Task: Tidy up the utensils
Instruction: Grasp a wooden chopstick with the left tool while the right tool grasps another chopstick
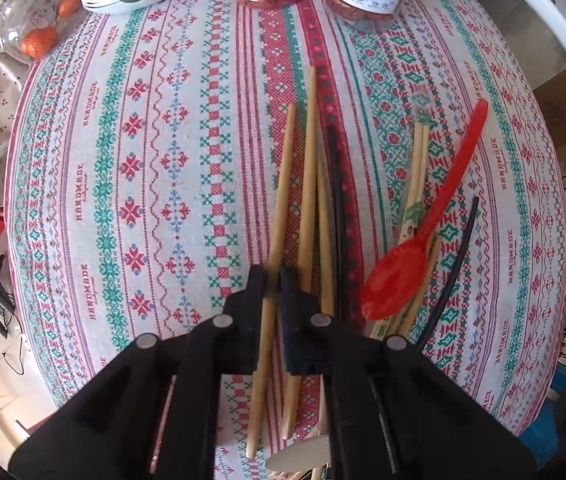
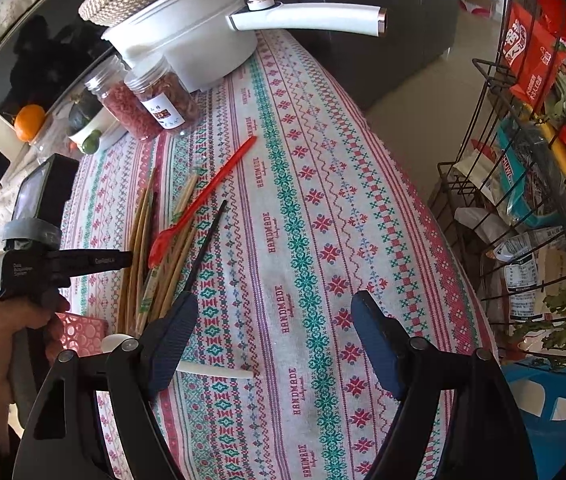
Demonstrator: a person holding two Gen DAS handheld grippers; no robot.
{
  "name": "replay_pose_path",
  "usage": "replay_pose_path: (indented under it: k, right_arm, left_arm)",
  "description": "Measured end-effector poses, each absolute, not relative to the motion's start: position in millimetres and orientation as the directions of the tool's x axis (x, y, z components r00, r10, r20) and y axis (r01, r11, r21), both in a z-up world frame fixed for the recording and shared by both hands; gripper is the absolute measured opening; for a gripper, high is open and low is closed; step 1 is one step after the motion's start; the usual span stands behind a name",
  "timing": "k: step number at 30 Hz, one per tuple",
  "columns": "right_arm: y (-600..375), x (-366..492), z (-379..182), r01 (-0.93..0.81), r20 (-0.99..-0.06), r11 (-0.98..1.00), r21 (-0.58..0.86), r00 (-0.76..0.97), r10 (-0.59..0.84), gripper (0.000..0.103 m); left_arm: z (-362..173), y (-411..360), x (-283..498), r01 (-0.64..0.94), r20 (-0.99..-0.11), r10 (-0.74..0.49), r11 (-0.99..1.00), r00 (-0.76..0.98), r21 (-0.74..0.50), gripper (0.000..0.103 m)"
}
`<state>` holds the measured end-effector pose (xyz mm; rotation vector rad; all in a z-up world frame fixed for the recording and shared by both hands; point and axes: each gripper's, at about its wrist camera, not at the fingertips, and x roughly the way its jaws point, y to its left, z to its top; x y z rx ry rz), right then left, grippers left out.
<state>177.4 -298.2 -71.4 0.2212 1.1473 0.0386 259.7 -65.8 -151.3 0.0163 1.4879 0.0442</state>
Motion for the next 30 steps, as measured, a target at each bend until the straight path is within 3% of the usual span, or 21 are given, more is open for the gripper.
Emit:
replay_pose_path:
  k: [7,12,23,24,26,30]
  right_arm:
    - [-295,181,-72,0.091,-0.899,0.978,0.189,0.416,0.135,0.081]
    - [-287,182,-70,0.079,-0.896,0.979,0.190,0.422,0.140,0.081]
    - [-277,188,-83,0.071,-0.893,0.973,0.219,0.416,0.171,0.080]
    - [-275,190,-87,0.069,-0.897,0.972,0.224,0.404,0.178,0.078]
    - [-269,195,-96,0.060,-0.904,0.969,0.240,0.377,0.200,0.063]
    - [-243,202,-99,0.012,-0.887,0.957,0.290,0.380,0.264,0.045]
  left_arm:
    - [-141,-64,264,-0.008,-0.984,-0.001,1.000,0.179,-0.002,0.008]
    - [-82,-59,231,0.054,-0.943,-0.095,0.995,0.318,-0.082,0.008]
    - [32,-14,119,0.159,-0.709,-0.195,0.980,0.677,-0.118,0.008]
    - [32,-9,112,0.159,-0.693,-0.198,0.980,0.693,-0.121,0.008]
    - [37,3,96,0.155,-0.654,-0.204,0.979,0.728,-0.133,0.008]
    - [37,25,76,0.117,-0.586,-0.176,0.984,0.791,-0.136,0.008]
